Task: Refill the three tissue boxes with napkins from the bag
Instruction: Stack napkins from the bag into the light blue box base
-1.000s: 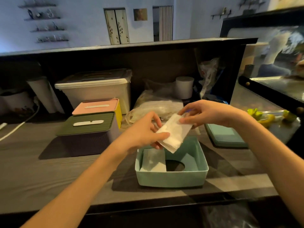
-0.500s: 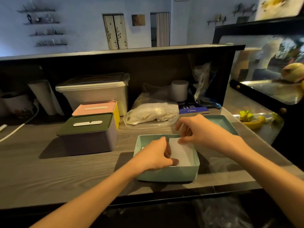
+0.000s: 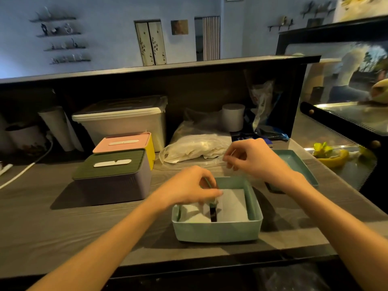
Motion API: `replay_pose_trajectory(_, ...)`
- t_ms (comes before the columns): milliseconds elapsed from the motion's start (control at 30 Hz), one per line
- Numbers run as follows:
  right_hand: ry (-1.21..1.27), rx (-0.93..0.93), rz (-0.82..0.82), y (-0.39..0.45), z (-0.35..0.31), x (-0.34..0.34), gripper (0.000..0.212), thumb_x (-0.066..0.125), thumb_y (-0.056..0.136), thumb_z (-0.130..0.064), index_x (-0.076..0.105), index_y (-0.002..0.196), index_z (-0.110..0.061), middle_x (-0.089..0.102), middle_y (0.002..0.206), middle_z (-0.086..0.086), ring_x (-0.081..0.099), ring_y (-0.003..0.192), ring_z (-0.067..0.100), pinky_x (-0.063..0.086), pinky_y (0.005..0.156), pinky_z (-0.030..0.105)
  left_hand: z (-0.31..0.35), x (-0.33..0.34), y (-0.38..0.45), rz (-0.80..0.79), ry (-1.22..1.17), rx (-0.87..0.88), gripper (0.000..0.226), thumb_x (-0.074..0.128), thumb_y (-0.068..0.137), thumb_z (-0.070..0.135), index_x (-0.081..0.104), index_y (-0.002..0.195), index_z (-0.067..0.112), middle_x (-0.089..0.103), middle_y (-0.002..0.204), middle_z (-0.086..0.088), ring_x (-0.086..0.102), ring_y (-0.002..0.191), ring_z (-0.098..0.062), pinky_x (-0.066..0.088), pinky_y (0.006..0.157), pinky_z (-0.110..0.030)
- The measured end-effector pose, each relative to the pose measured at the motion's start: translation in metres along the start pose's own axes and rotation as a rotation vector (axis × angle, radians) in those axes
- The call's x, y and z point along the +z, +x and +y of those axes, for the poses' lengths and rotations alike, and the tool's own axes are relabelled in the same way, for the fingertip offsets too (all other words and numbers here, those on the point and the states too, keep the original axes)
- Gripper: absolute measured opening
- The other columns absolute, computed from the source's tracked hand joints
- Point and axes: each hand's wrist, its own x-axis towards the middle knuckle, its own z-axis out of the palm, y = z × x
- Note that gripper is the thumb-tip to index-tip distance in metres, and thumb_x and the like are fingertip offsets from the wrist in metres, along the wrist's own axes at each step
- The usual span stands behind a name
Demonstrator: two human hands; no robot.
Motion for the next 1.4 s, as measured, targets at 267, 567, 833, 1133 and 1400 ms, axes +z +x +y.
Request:
replay_pose_trajectory(267,0.035,0.054,-0.099,0.079,0.046,0.065,0.029,0.072,0.095,-0.023,0.071,0.124,-0.022,0.070,0.098,-0.005,0.062,0.080,0.002,0.055,0.087,0.027,-0.061,-0.027,0.068,0.350,-0.039,-0.198,0.010,0.060,0.101,0.025,0.068,0.099,0.021,0.073,0.072,0.007,0.059,0.060,0.005,0.047,0.061,-0.020)
replay_pose_trajectory(567,-0.059,-0.151,0.163,0.112,0.068,0.101,0.052,0.082,0.080,-0.015,0.059,0.125,-0.025,0.061,0.121,-0.002,0.057,0.107,0.018,0.049,0.093,0.034,-0.119,0.008,0.132,0.730,-0.198,-0.117,0.035,0.053,0.100,0.009,0.057,0.135,0.011,0.058,0.098,0.001,0.054,0.091,-0.010,0.042,0.081,-0.021)
replay_pose_trajectory(833,-0.295,-0.314,0.220,0.123,0.069,0.111,0.038,0.085,0.079,-0.012,0.069,0.112,-0.024,0.062,0.112,0.001,0.056,0.102,0.021,0.036,0.086,0.026,-0.132,0.011,0.146,0.822,-0.224,-0.034,0.032,0.053,0.100,0.011,0.061,0.130,0.019,0.056,0.112,0.006,0.055,0.092,-0.005,0.054,0.087,-0.034)
replay_pose_trajectory(1133,-0.364,-0.363,0.380,0.125,0.078,0.117,0.020,0.081,0.084,-0.025,0.076,0.104,-0.025,0.071,0.101,-0.004,0.058,0.094,0.024,0.043,0.080,0.037,-0.137,0.014,0.148,0.780,-0.256,-0.041,0.027,0.054,0.101,0.015,0.061,0.126,0.023,0.062,0.110,0.009,0.064,0.090,-0.016,0.057,0.085,-0.043)
replay_pose_trajectory(1400,-0.175,-0.409,0.512,0.117,0.078,0.101,0.012,0.077,0.090,-0.020,0.076,0.102,-0.020,0.073,0.094,-0.007,0.054,0.087,0.019,0.043,0.074,0.032,-0.143,0.014,0.149,0.747,-0.262,-0.045,0.030,0.050,0.103,0.010,0.060,0.127,0.025,0.064,0.114,0.001,0.061,0.103,-0.018,0.054,0.092,-0.039)
